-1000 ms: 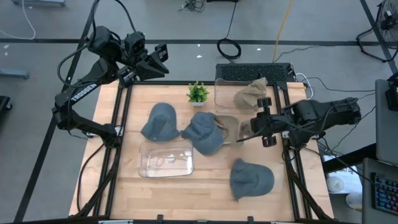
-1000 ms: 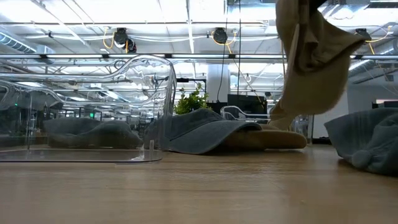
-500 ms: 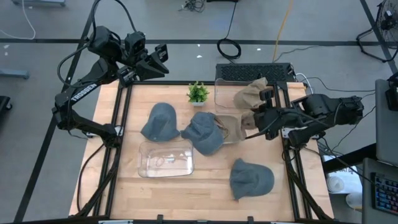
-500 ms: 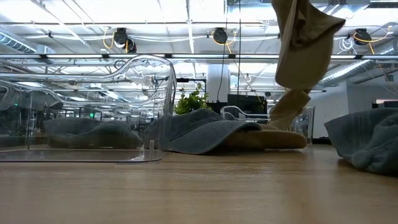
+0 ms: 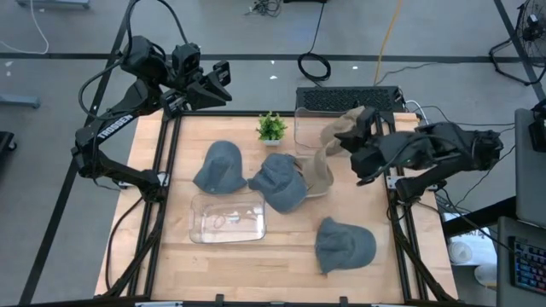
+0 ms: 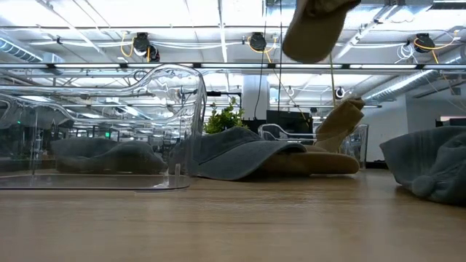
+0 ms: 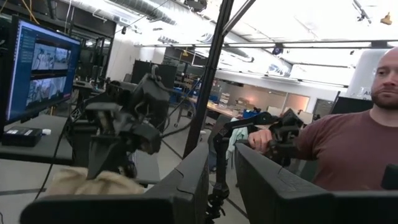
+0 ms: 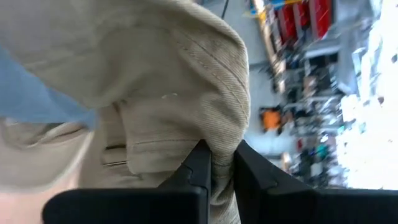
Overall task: Pick & Place hat
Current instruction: Put the bottom brown cap into the top transparent bin
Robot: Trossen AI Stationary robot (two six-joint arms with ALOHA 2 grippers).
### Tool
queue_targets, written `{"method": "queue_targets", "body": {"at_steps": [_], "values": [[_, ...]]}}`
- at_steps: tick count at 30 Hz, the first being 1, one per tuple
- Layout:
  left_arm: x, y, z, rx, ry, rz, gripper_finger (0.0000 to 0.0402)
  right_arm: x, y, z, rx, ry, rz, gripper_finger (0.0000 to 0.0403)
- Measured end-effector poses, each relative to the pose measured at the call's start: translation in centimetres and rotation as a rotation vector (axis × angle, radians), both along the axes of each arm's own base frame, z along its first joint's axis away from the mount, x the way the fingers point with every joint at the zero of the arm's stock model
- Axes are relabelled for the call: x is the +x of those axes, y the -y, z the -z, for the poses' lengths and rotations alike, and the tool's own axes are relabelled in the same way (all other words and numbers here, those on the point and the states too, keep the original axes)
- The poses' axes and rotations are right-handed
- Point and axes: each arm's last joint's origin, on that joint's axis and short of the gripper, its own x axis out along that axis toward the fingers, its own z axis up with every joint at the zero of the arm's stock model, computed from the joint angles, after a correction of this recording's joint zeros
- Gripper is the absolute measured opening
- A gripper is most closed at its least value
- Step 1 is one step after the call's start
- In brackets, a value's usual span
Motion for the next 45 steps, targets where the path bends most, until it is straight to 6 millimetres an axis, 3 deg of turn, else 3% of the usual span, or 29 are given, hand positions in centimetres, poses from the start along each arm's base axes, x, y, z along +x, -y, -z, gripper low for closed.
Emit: {"method": "queue_targets", "body": {"at_steps": [13,23,28,37,45], "values": [[0.0,0.0,0.0,-0.002,-0.001,0.001,0.0085,-1.9,0.8,-4.8,-0.358,0.025,-0.078,0.0022],[0.1,-0.1,-0.1,-0.009,0.023,-0.049,0.0085,-2.5,3.8,-5.0,-0.579,-0.155,-0.03,0.0022],[0.1,-0.1,-0.1,-0.009,0.023,-0.049,0.0085,-2.7,5.6,-5.1,-0.599,-0.185,-0.057,0.0022],[0.1,-0.1,-0.1,-0.009,0.022,-0.049,0.0085,-2.8,9.2,-4.2,-0.59,-0.259,-0.083,0.0022],[0.1,-0.1,-0.1,-0.01,0.022,-0.049,0.0085,-1.7,12.9,-0.2,-0.532,-0.394,-0.129,0.0022]]}}
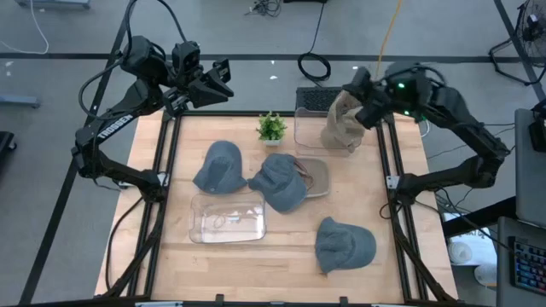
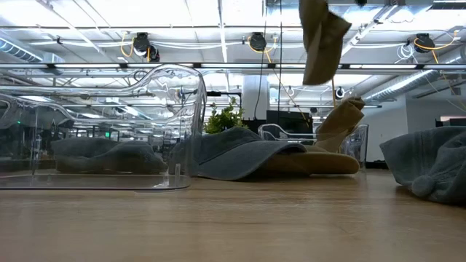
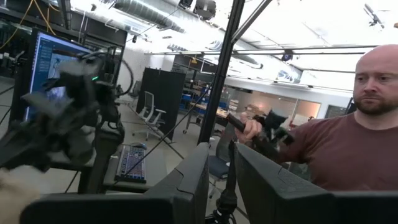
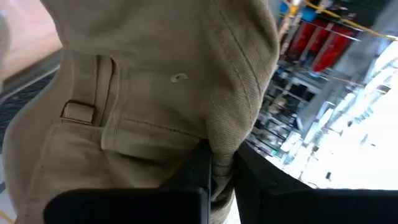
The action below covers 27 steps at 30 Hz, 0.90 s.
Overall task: Pick & Place hat
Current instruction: Put the bottom brown cap into the top transparent bin
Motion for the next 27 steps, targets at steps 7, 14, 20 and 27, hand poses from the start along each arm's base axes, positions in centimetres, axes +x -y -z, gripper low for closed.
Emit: {"method": "queue_targets", "body": {"at_steps": [7,14,20,27], "values": [[0.0,0.0,0.0,-0.003,-0.002,0.001,0.0085,1.3,3.7,4.7,-0.032,-0.068,-0.028,0.0022],[0.0,0.0,0.0,-0.008,-0.006,0.003,0.0085,1.6,5.6,8.9,0.02,-0.087,-0.044,0.0022],[0.0,0.0,0.0,-0.008,-0.006,0.002,0.0085,2.0,5.7,11.1,0.08,-0.096,-0.078,0.0022],[0.0,0.0,0.0,-0.007,-0.005,0.002,0.0085,1.4,4.9,12.8,0.127,-0.102,-0.07,0.0022]]}}
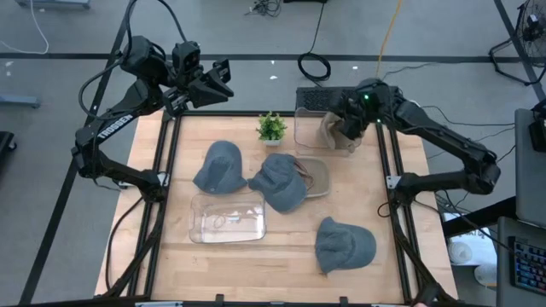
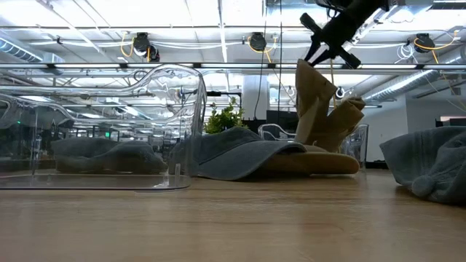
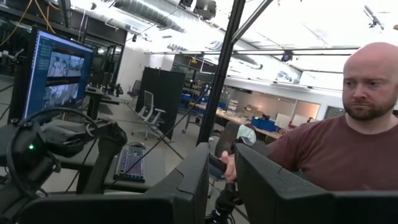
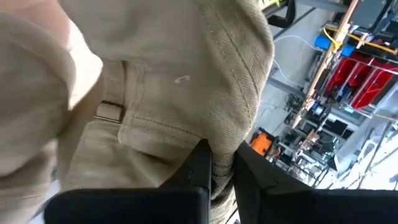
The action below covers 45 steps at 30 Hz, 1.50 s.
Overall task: Pick & Place hat
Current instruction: Put the bottom brown cap into the top transparent bin
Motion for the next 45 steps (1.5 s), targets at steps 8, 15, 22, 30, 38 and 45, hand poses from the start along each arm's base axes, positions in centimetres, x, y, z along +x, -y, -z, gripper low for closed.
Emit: {"method": "queue_targets", "body": {"at_steps": [8,15,22,30,38,45], "values": [[0.0,0.0,0.0,0.028,0.02,-0.013,0.0085,-1.4,0.3,3.0,0.002,0.008,0.031,0.0022],[0.1,-0.1,-0.1,0.008,0.032,-0.055,0.0085,-2.3,1.3,5.9,-0.048,0.072,0.083,0.0022],[0.1,-0.1,-0.1,0.007,0.032,-0.055,0.0085,-3.7,2.2,8.1,0.002,0.054,0.177,0.0061],[0.1,-0.1,-0.1,-0.013,0.02,-0.05,0.0085,-4.6,1.5,6.6,0.006,0.191,0.226,0.0131],[0.1,-0.1,-0.1,-0.042,0.002,-0.04,0.0085,-5.8,-0.1,4.8,0.071,0.346,0.235,0.0177],[0.1,-0.1,-0.1,-0.038,0.005,-0.041,0.0085,-5.3,-0.9,3.9,0.116,0.483,0.299,0.0186]]}}
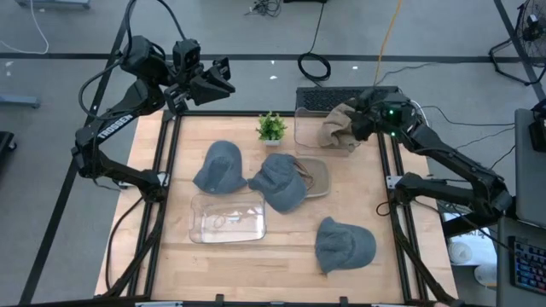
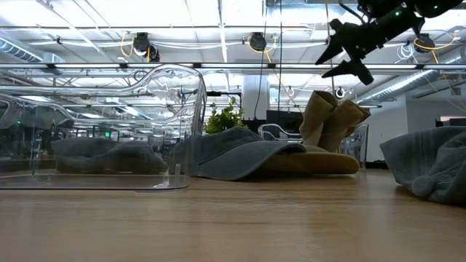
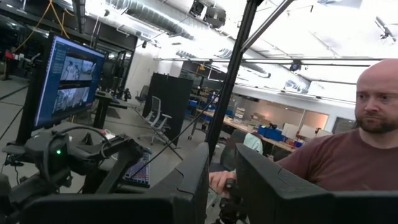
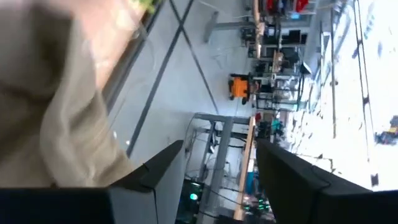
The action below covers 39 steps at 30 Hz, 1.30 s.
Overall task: Pick & Place hat
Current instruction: Put the bottom brown cap into the top transparent bin
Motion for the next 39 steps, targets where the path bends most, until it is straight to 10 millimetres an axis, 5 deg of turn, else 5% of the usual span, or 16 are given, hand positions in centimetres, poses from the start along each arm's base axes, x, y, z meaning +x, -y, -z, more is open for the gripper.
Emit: {"method": "queue_targets", "body": {"at_steps": [10,15,24,29,32,39], "values": [[0.0,0.0,0.0,0.042,0.023,-0.012,0.0085,3.4,-0.8,-0.8,0.38,0.555,0.175,0.0157],[0.0,0.0,0.0,0.041,0.023,-0.012,0.0085,5.6,-1.3,-0.1,0.527,0.675,0.266,0.0146],[0.0,0.0,0.0,0.039,0.022,-0.012,0.0085,10.1,-1.4,1.4,0.719,0.629,0.372,0.0122],[0.0,0.0,0.0,0.039,0.022,-0.011,0.0085,11.8,-0.6,1.8,0.764,0.532,0.437,0.006],[0.0,0.0,0.0,0.038,0.021,-0.011,0.0085,12.2,-0.2,2.1,0.791,0.492,0.482,0.001],[0.0,0.0,0.0,0.019,0.01,-0.005,0.0085,11.8,-0.4,3.2,0.868,0.412,0.585,0.0001]]}}
